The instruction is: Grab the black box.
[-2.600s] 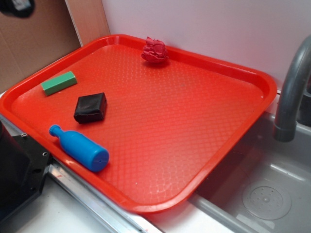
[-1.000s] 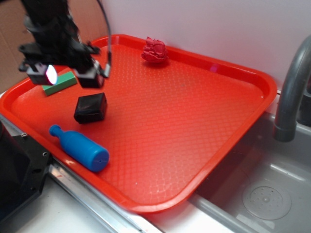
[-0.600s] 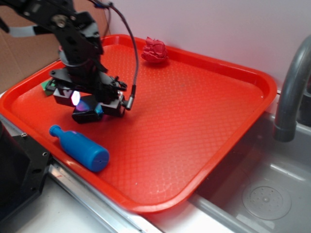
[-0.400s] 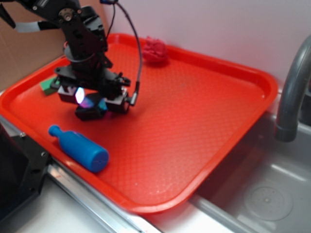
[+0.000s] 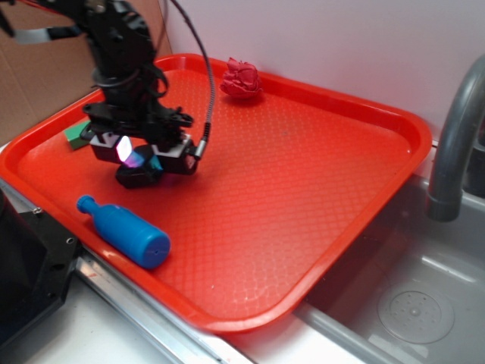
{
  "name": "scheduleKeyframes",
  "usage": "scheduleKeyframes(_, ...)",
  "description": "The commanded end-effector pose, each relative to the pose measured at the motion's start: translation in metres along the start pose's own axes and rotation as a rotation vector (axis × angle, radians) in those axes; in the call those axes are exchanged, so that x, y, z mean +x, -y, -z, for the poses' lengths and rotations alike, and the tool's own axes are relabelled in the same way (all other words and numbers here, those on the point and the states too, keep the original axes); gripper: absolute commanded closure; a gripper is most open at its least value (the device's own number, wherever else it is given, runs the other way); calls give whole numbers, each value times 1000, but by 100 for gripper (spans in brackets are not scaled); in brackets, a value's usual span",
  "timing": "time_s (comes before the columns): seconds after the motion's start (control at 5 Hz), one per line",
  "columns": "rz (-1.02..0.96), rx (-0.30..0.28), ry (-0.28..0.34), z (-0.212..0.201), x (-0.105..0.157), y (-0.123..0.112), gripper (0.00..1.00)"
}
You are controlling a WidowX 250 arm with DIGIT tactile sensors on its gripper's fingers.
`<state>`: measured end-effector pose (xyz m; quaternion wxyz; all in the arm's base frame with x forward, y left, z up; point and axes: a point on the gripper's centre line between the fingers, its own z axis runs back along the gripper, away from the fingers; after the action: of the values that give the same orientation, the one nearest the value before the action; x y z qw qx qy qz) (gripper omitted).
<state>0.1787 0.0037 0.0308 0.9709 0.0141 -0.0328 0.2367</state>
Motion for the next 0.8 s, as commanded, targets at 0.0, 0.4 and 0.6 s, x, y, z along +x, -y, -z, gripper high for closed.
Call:
scheduleKeyframes(0.0, 148, -271, 170, -96, 24, -18, 100)
scheduleKeyframes(0.4, 279, -147, 149, -147, 58, 12, 100)
scheduleKeyframes(0.6, 255, -28, 114, -158, 55, 29, 100)
